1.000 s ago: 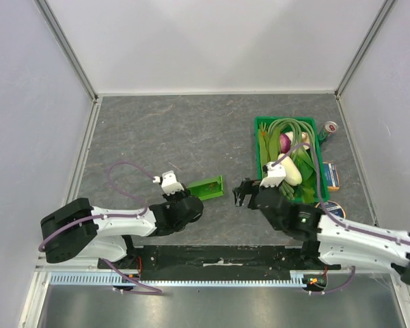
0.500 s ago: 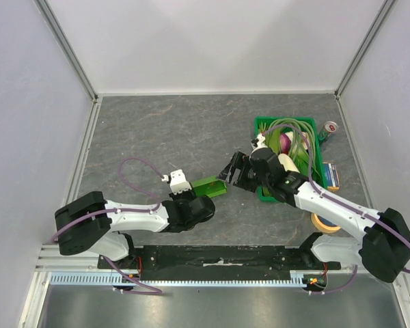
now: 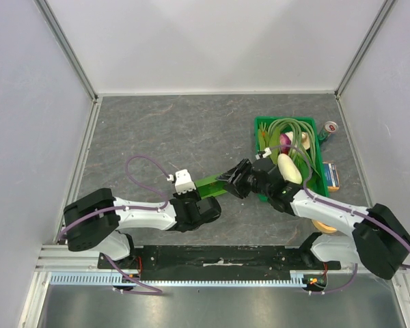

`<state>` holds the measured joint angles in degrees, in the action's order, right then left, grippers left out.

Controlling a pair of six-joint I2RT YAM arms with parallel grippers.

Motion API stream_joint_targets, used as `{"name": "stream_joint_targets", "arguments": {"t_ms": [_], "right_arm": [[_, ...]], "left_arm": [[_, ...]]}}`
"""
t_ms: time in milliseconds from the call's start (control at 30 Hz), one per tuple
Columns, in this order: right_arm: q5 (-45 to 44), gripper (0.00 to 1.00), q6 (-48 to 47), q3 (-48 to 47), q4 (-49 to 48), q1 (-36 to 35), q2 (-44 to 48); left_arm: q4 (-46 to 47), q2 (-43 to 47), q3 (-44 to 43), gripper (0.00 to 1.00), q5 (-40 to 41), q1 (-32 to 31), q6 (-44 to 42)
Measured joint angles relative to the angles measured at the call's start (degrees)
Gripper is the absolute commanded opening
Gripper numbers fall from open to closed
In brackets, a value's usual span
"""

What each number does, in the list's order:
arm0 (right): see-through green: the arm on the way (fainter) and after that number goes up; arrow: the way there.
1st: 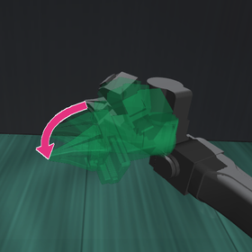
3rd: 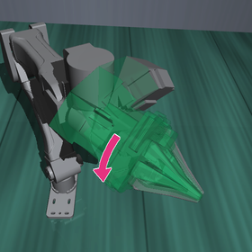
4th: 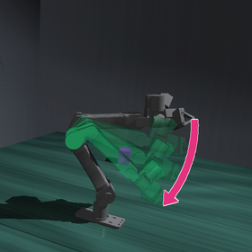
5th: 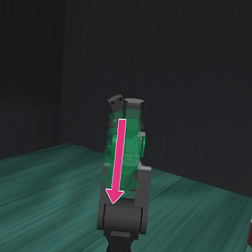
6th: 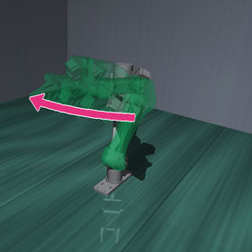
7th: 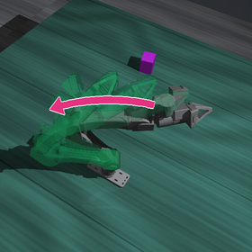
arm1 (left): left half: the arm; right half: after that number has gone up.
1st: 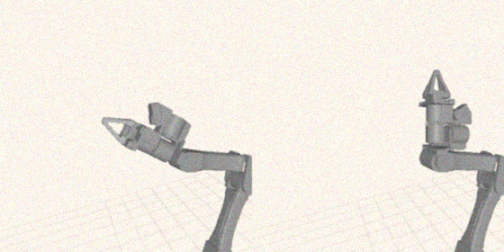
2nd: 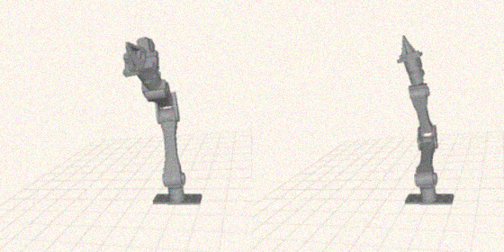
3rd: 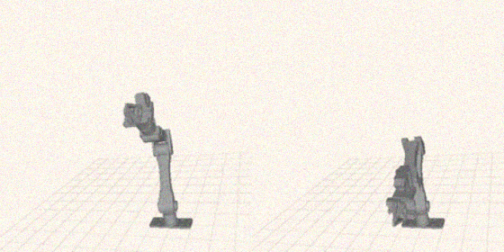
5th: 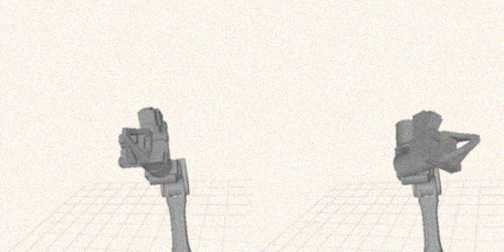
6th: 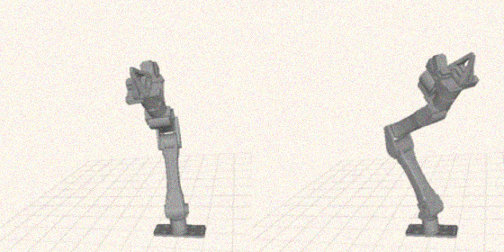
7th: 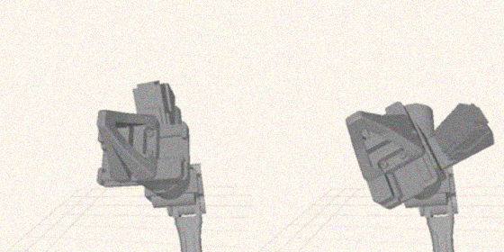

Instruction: Fold the paper box

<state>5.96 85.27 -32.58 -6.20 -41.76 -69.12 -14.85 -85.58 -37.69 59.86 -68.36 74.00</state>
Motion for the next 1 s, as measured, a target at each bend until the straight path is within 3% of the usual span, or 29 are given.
{"name": "stream_joint_targets", "arguments": {"t_ms": [200,300,333,367,467,533,633,767,1000], "right_arm": [[-0.3,0.53,3.7,-0.7,-5.6,-0.9,-5.8],[-0.9,0.43,5.5,-0.7,-6.7,-1.8,-7.3],[-1.4,0.31,6.3,-0.7,-7.0,-2.3,-7.6],[-1.8,0.25,6.6,-0.7,-7.0,-2.5,-7.7],[-2.9,0.14,8.1,-0.7,-7.5,-3.3,-7.7],[-3.4,0.11,9.0,-0.4,-8.6,-3.2,-7.9],[-3.4,0.07,10.6,1.2,-13.1,-3.3,-9.8],[-3.2,0.06,11.9,3.3,-16.5,-3.3,-12.2],[-3.3,0.14,11.1,5.5,-17.9,-3.3,-11.5]], "left_arm": [[-0.8,-1.5,-1.2,0.02,0.3,-0.7,0.1],[-1.4,-1.9,-1.6,0.02,0.5,-0.9,0.1],[-1.6,-2.0,-1.7,0.02,0.5,-0.9,0.1],[-1.7,-2.0,-1.8,0.05,0.5,-0.9,0.1],[-2.0,-2.0,-1.8,0.35,0.3,-0.9,0.1],[-2.7,-2.1,-1.5,0.46,-2.3,-1.0,-0.7],[-2.6,-0.7,0.3,0.50,-5.3,-2.0,-2.7],[-1.3,7.8,4.6,0.51,-10.1,-2.8,-6.1],[3.1,37.0,13.6,0.52,-26.8,-2.9,-14.6]]}}
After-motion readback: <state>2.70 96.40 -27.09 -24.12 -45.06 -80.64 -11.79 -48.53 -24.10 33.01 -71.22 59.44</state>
